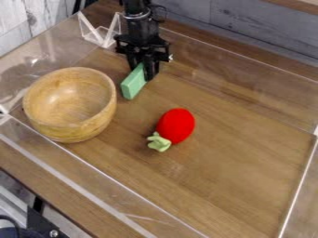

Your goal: Remove the green block from the brown bowl and put it on the table

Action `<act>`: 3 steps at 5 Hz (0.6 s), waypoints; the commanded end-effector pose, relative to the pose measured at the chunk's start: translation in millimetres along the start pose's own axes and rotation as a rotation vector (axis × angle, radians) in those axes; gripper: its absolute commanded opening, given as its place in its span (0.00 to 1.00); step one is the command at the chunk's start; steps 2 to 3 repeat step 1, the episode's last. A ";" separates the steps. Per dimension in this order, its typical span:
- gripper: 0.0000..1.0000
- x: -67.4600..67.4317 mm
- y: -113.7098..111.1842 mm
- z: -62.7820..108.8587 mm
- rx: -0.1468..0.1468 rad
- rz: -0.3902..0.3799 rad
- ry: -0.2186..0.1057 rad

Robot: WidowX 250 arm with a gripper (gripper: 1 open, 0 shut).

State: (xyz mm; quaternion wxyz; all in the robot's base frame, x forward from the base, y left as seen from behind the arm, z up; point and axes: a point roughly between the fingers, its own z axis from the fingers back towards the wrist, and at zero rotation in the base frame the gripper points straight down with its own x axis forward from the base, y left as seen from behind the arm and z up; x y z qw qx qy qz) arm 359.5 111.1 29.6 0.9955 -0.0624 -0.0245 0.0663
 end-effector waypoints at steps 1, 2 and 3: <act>0.00 16.3 -12.3 26.0 0.020 -0.001 -0.078; 0.00 16.3 -12.3 26.0 0.020 -0.001 -0.078; 0.00 16.3 -12.3 26.0 0.020 -0.001 -0.078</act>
